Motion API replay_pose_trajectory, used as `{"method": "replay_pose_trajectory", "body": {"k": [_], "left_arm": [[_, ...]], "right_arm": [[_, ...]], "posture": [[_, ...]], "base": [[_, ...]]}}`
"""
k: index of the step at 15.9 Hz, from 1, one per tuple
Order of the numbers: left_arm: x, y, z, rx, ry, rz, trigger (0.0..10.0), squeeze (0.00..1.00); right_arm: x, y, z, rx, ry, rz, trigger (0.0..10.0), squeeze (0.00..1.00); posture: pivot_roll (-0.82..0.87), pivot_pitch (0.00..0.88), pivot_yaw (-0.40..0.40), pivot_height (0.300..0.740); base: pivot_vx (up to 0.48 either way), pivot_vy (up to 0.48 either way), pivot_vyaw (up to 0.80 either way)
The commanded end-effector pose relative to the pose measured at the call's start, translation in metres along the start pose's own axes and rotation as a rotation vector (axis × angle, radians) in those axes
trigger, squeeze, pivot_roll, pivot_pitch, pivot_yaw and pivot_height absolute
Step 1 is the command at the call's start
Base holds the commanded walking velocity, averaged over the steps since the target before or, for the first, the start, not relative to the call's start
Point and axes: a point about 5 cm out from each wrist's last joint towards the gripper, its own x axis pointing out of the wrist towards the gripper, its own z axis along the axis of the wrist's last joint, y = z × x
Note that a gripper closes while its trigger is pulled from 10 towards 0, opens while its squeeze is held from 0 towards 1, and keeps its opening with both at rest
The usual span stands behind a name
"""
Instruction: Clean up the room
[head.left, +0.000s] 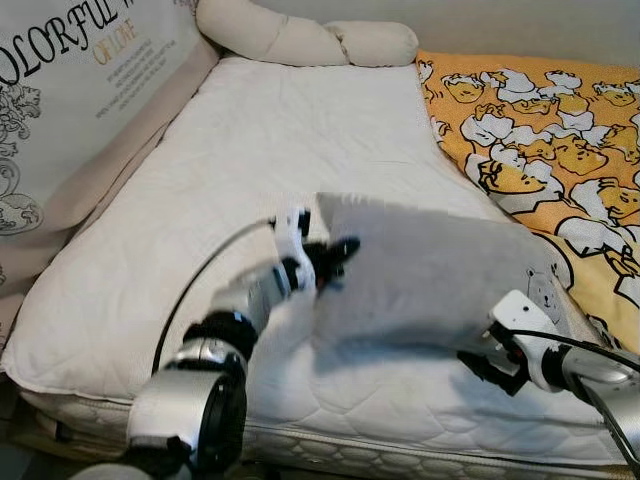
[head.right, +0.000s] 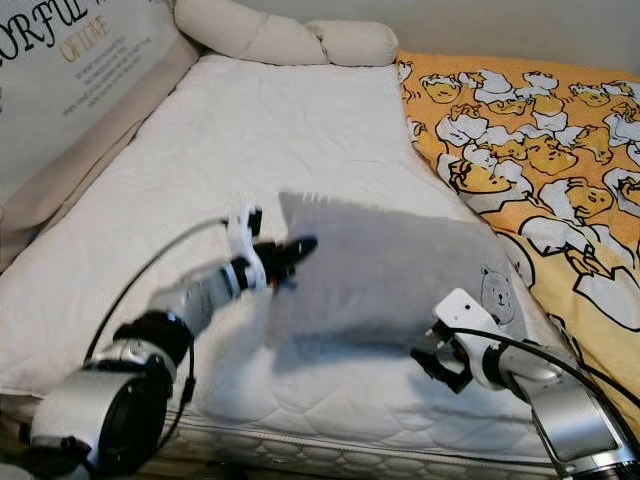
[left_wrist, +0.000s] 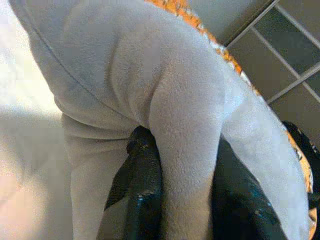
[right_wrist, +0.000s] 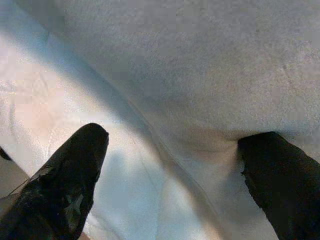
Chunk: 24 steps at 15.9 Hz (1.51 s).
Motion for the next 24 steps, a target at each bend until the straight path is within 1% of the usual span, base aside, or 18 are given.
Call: {"method": "replay_pose_trajectory", "body": {"k": [1, 2, 4, 5, 8, 10, 11, 12, 13, 14, 15, 16, 17, 18, 19, 20, 22, 24], "left_arm": [[-0.001, -0.001, 0.021, 0.024, -0.066, -0.004, 0.0, 0.00], [-0.005, 0.003, 0.027, 0.032, -0.076, 0.008, 0.0, 0.00], [-0.009, 0.007, 0.030, 0.045, -0.075, 0.023, 0.0, 0.00], [-0.015, 0.013, 0.033, 0.077, -0.071, 0.040, 0.0, 0.00], [-0.024, 0.018, 0.038, 0.115, -0.075, 0.048, 0.0, 0.00], [-0.034, 0.019, 0.044, 0.136, -0.085, 0.030, 0.0, 0.00], [-0.042, 0.021, 0.043, 0.162, -0.071, 0.027, 0.0, 0.00], [-0.049, 0.021, 0.040, 0.189, -0.048, 0.025, 0.0, 0.00], [-0.055, 0.020, 0.037, 0.209, -0.025, 0.016, 0.0, 0.00], [-0.059, 0.018, 0.034, 0.231, -0.006, -0.005, 0.0, 0.00], [-0.070, 0.008, 0.025, 0.281, 0.054, -0.068, 0.0, 0.00], [-0.075, 0.003, 0.020, 0.300, 0.083, -0.098, 0.0, 0.00], [-0.087, -0.015, 0.007, 0.341, 0.153, -0.199, 0.0, 0.00], [-0.089, -0.020, 0.005, 0.342, 0.161, -0.219, 0.0, 0.00], [-0.096, -0.035, 0.001, 0.346, 0.173, -0.294, 0.0, 0.00], [-0.100, -0.045, -0.003, 0.357, 0.186, -0.344, 0.0, 0.00], [-0.100, -0.054, -0.005, 0.368, 0.195, -0.361, 0.0, 0.00], [-0.094, -0.060, -0.006, 0.366, 0.183, -0.355, 0.0, 0.00]], "right_arm": [[-0.002, -0.002, 0.007, -0.014, -0.019, -0.018, 10.0, 0.00], [-0.001, 0.002, 0.006, -0.013, -0.012, -0.008, 10.0, 0.00], [-0.001, 0.007, 0.004, -0.012, 0.001, 0.004, 10.0, 0.00], [-0.001, 0.010, 0.003, -0.015, 0.017, 0.014, 10.0, 0.00], [0.001, 0.009, 0.005, -0.025, 0.040, 0.002, 10.0, 0.00], [0.012, 0.007, 0.003, -0.075, 0.078, -0.045, 10.0, 0.00], [0.026, 0.002, 0.013, -0.046, 0.032, -0.119, 10.0, 0.00], [0.036, -0.001, 0.024, -0.051, 0.000, -0.175, 10.0, 0.00], [0.042, -0.003, 0.033, -0.069, -0.019, -0.208, 10.0, 0.00], [0.046, -0.004, 0.041, -0.068, -0.043, -0.222, 10.0, 0.00], [0.053, -0.008, 0.061, -0.066, -0.103, -0.260, 10.0, 0.00], [0.056, -0.009, 0.071, -0.066, -0.129, -0.273, 10.0, 0.00], [0.064, -0.011, 0.093, -0.076, -0.190, -0.298, 10.0, 0.00], [0.066, -0.011, 0.096, -0.079, -0.199, -0.303, 10.0, 0.00], [0.070, -0.011, 0.108, -0.082, -0.233, -0.296, 10.0, 0.00], [0.073, -0.010, 0.117, -0.084, -0.258, -0.286, 10.0, 0.00], [0.076, -0.009, 0.122, -0.087, -0.272, -0.280, 10.0, 0.00], [0.077, -0.011, 0.120, -0.088, -0.271, -0.282, 10.0, 0.00]], "posture": [[-0.13, 0.000, 0.011, 0.740], [-0.13, 0.000, 0.015, 0.740], [-0.13, 0.000, 0.017, 0.740], [-0.12, 0.000, 0.021, 0.740], [-0.12, 0.000, 0.019, 0.740], [-0.11, 0.000, 0.015, 0.740], [-0.10, 0.000, 0.014, 0.740], [-0.09, 0.000, 0.012, 0.740], [-0.09, 0.000, 0.012, 0.740], [-0.09, 0.000, 0.010, 0.740], [-0.07, 0.000, 0.001, 0.740], [-0.07, 0.000, 0.000, 0.740], [-0.06, 0.000, -0.007, 0.740], [-0.06, 0.000, -0.008, 0.740], [-0.05, 0.000, -0.014, 0.740], [-0.04, 0.000, -0.022, 0.740], [-0.04, 0.000, -0.025, 0.740], [-0.05, 0.000, -0.026, 0.740]], "base": [[0.000, 0.000, 0.00], [0.000, 0.000, 0.00], [0.000, 0.000, 0.00], [0.000, 0.000, 0.00], [0.000, 0.000, 0.00], [0.000, 0.000, 0.00], [0.000, 0.000, 0.00], [0.000, 0.000, 0.00], [0.000, 0.000, 0.00], [0.000, 0.000, 0.00], [0.000, 0.000, 0.00], [0.000, 0.000, 0.00], [0.000, 0.000, 0.00], [0.000, 0.000, 0.00], [0.000, 0.000, 0.00], [0.000, 0.000, 0.00], [0.000, 0.000, 0.00], [0.000, 0.000, 0.00]]}}
